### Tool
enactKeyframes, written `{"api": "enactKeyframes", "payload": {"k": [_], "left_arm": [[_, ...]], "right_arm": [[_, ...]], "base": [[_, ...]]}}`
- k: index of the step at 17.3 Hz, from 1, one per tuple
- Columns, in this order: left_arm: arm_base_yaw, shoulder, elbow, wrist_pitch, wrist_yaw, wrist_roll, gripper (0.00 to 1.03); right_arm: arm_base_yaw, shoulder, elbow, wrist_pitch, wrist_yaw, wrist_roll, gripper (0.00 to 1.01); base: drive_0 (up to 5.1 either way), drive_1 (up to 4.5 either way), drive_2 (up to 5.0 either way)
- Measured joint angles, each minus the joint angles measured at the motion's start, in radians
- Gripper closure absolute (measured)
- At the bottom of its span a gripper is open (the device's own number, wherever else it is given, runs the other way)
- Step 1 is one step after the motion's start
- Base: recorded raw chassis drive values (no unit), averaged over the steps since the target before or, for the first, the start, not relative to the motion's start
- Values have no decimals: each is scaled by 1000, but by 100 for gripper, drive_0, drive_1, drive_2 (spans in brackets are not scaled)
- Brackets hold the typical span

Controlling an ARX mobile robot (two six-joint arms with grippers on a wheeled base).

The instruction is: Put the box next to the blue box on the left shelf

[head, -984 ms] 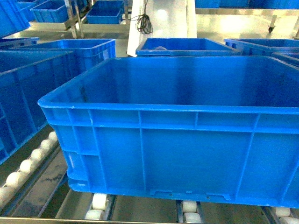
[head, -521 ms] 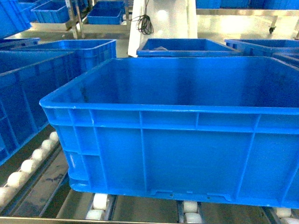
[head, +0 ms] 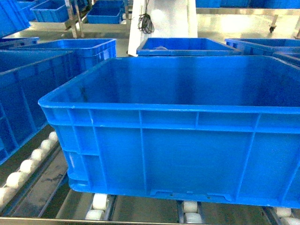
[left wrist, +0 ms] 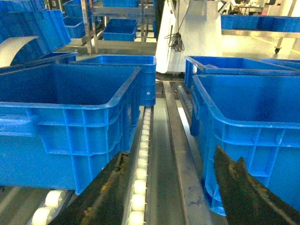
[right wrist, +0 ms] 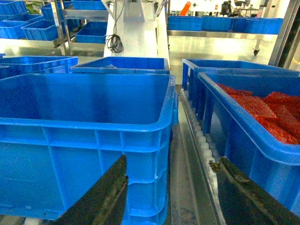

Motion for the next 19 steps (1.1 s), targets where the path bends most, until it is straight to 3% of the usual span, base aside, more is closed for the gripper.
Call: {"api": "enactKeyframes", "payload": {"k": [3,4,19], "left_arm": [[0,0,0,0,0,0,17],[0,0,0,0,0,0,5],[0,0,0,0,0,1,5]], "right_arm": [[0,0,0,0,0,0,17],[0,0,0,0,0,0,3],[0,0,0,0,0,0,3]], "base": [[0,0,0],[0,0,0],[0,0,0]]}}
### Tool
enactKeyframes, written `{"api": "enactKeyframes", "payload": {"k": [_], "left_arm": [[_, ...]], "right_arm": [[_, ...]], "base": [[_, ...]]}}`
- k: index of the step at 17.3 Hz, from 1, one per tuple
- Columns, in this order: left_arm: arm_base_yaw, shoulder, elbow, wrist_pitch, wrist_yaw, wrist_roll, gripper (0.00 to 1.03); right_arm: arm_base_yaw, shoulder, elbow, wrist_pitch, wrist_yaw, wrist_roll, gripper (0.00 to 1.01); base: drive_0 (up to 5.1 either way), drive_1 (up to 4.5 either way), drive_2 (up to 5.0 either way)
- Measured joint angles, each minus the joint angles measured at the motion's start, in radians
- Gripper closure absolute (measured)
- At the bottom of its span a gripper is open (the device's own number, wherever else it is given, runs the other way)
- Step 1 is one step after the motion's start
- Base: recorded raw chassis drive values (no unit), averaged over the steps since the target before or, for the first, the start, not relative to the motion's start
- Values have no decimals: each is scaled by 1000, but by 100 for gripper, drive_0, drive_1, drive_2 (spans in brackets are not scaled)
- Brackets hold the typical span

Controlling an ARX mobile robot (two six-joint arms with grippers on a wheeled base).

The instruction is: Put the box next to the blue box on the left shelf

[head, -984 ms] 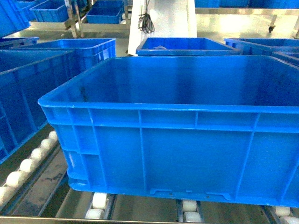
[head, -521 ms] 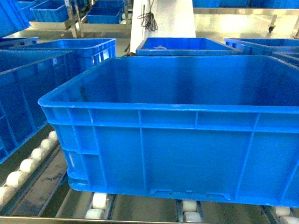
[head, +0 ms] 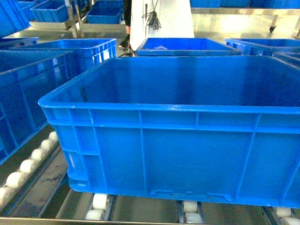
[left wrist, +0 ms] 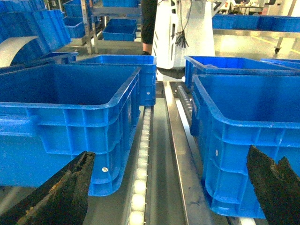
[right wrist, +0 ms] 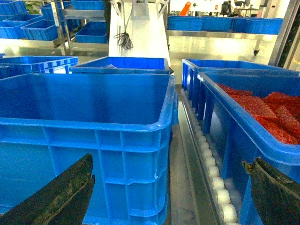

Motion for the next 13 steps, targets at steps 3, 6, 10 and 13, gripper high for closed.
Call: {"api": "enactKeyframes", "payload": {"k": [3,6,10,13], "left_arm": [[0,0,0,0,0,0,5],[0,0,0,0,0,0,5],[0,0,0,0,0,0,5],[0,0,0,0,0,0,5]], "right_arm": [[0,0,0,0,0,0,3],[0,0,0,0,0,0,3],[0,0,0,0,0,0,3],[0,0,0,0,0,0,3]], "base": [[0,0,0],[0,0,0],[0,0,0],[0,0,0]]}}
